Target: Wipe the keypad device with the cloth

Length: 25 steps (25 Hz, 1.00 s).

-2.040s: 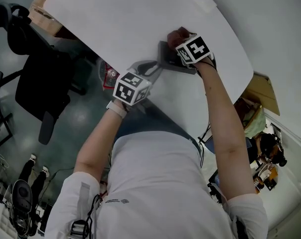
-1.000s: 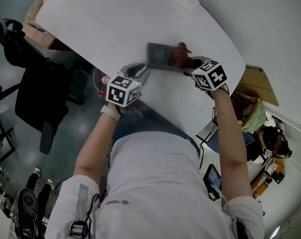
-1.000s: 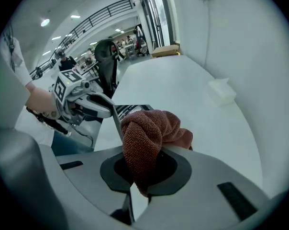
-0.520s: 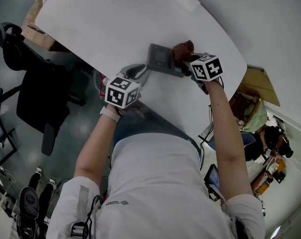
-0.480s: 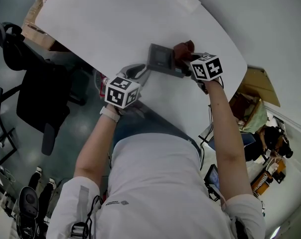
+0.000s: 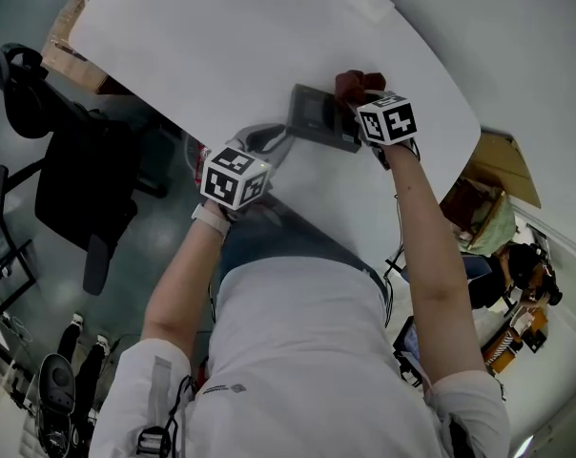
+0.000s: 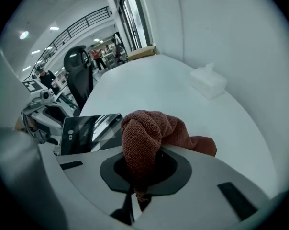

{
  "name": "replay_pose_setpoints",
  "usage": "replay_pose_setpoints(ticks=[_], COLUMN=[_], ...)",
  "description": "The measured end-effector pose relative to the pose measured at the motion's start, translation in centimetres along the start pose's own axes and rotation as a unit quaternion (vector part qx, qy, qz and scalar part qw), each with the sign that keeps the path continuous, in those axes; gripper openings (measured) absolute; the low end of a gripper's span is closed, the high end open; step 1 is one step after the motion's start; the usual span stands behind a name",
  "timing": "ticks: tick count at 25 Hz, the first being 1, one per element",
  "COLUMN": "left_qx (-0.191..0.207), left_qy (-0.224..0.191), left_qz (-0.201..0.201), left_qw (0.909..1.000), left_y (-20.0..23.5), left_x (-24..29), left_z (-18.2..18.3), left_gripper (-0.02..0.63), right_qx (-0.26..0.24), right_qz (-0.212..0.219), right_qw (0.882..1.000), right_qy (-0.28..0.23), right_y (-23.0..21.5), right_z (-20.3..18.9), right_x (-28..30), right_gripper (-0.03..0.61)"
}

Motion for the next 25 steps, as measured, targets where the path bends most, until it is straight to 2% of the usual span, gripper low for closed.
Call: replay_pose_setpoints(ticks=[6,11,17,25], left_qx=[-0.003,-0.008,-0.003,-0.002], left_qy=[-0.007,-0.018,-0.016,-0.011], left_qz=[0.01,0.027,0.033,0.036], left_qw=[0.9999,0.9994,0.9993,0.9993], left_y=[-0.1,-0.2,0.2,0.0], left_x=[0.0,0.2,0.2,0.2], left_z=[-0.1,0.1,0.1,0.0], left_gripper=[0.095,0.087,0.084,0.083], right_qx=[-0.053,-0.073,-0.063,-0.011], right_qz=[0.036,0.076,0.09,0.073], right_qw=[0.998,0.994,0.992,0.997], right_qy=[0.016,0.037,0.06,0.037], right_y=[1.6,2.7,3.7,3.0], right_z=[1.2,1.0,-0.4,-1.3], right_x=[0.0,-2.0,-4.5,-3.4], right_gripper=[0.041,0.041,0.041,0.041])
Point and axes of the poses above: the fingertips, and each gripper's own axes: x forward along the fingers, y to its left, z out of its top, the point moved 10 cm from there along -x, backward along the fingers, and after that the axes turned 4 degrees about -y, right-handed, at the moved point
